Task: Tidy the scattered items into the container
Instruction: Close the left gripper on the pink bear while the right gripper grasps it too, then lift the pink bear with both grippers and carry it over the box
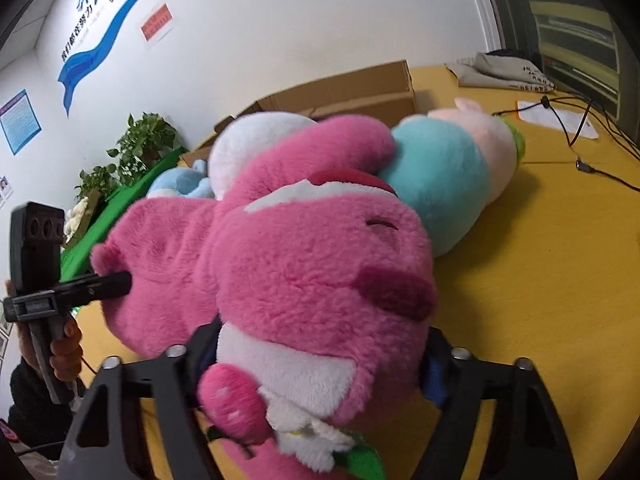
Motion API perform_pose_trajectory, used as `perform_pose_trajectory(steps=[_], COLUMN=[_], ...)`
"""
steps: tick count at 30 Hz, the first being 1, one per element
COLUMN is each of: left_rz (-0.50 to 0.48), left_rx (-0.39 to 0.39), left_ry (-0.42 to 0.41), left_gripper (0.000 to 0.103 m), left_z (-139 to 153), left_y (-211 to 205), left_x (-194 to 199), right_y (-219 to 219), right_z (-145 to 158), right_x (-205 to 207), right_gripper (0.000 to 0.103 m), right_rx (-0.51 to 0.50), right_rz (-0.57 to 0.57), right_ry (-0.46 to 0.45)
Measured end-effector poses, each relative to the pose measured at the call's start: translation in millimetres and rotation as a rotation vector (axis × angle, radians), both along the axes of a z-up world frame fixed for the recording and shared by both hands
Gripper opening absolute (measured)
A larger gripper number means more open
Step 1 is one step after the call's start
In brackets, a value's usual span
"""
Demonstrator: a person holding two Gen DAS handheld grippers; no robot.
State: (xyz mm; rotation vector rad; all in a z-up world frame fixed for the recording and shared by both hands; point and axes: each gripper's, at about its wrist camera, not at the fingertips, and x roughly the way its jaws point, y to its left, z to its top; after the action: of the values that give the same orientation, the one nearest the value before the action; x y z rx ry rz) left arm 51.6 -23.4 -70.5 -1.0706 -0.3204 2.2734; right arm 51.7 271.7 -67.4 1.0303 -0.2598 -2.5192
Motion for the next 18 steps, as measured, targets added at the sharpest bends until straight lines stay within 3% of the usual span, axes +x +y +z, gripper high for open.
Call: perform_pose_trajectory(steps=[4, 9, 18], left_rz=[0.02, 0.047, 0.071], left_rx=[0.029, 0.02, -0.031], left_ry=[0.038, 0.145, 0.343], left_gripper=[0.052, 0.052, 0.052], left_z=[22, 73, 184], left_y=[-7, -14, -27], left_x=[20, 34, 3], right_y=[-8, -18, -43], right_z=[27, 71, 173], right_x=[19, 29, 1], right_gripper=[0.074, 0.074, 0.074], right_rx=[0.03, 0.027, 0.041], right_rz=[0.008, 0.024, 0.049], right_ry=[0.08, 0.167, 0.373])
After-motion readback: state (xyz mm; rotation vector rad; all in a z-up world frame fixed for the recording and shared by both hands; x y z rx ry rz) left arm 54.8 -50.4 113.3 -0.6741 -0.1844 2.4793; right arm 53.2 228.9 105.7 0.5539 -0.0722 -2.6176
